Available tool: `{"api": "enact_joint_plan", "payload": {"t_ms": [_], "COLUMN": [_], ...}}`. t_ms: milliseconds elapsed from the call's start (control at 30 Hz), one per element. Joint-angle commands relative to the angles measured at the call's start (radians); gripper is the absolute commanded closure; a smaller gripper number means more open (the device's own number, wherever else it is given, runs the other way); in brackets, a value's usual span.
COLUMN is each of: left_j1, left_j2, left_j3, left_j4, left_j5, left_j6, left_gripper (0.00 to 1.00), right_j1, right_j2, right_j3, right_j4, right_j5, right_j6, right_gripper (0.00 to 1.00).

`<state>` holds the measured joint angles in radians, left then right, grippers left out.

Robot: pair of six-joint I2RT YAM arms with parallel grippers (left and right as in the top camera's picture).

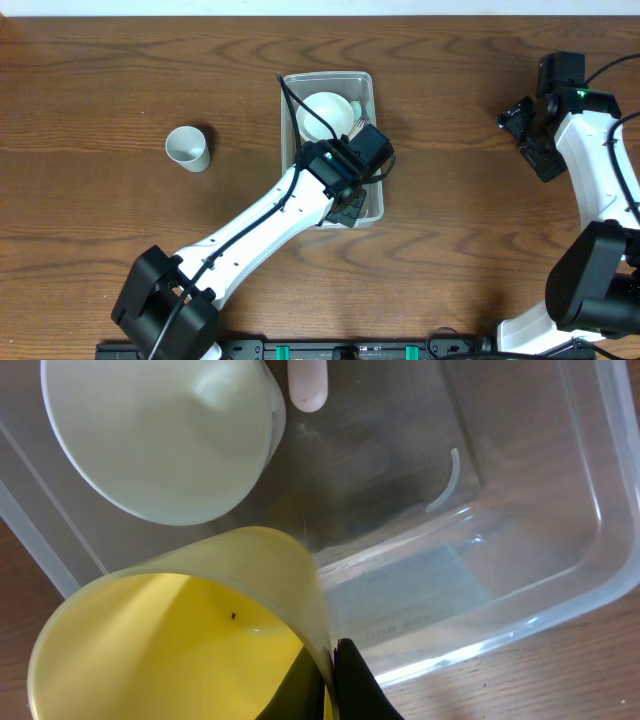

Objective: Pack container
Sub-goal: 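Carry the yellow cup into the container's near end and release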

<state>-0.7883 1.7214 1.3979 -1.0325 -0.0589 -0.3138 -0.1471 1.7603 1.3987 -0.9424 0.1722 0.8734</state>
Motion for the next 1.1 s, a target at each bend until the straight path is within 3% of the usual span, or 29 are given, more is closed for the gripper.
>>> {"api": "enact_joint_plan", "payload": {"t_ms": [0, 333, 433, 533, 1067], "left_j1": [-0.002, -0.002, -0.002, -0.002, 0.0], "left_j2": [0.007, 0.007, 0.007, 0.007, -0.01], "left_j3": [-0.029, -0.06, -0.06, -0.06, -0.042], "left_j4": [0.01, 0.047, 0.047, 0.047, 0.021], "left_j5": [-0.001, 0.0, 0.0, 0.0, -0.001], "left_j6": [-0.031, -0.044, -0.044, -0.044, -0.043], "left_gripper": [0.94, 0.94, 0.78, 0.7, 0.69], "right_j1": [-0.002, -0.002, -0.002, -0.002, -0.002], "right_j2": [-0.002, -0.002, -0.002, -0.002, -0.002], "right_j3": [-0.001, -0.001, -0.001, -0.001, -0.001], "right_j4": [0.0, 0.0, 0.0, 0.0, 0.0], "right_j5": [0.007, 0.007, 0.007, 0.007, 0.007], "right_j6": [0.012, 0.012, 0.012, 0.012, 0.012], "right_gripper": [0.01, 0.01, 0.01, 0.01, 0.01]}}
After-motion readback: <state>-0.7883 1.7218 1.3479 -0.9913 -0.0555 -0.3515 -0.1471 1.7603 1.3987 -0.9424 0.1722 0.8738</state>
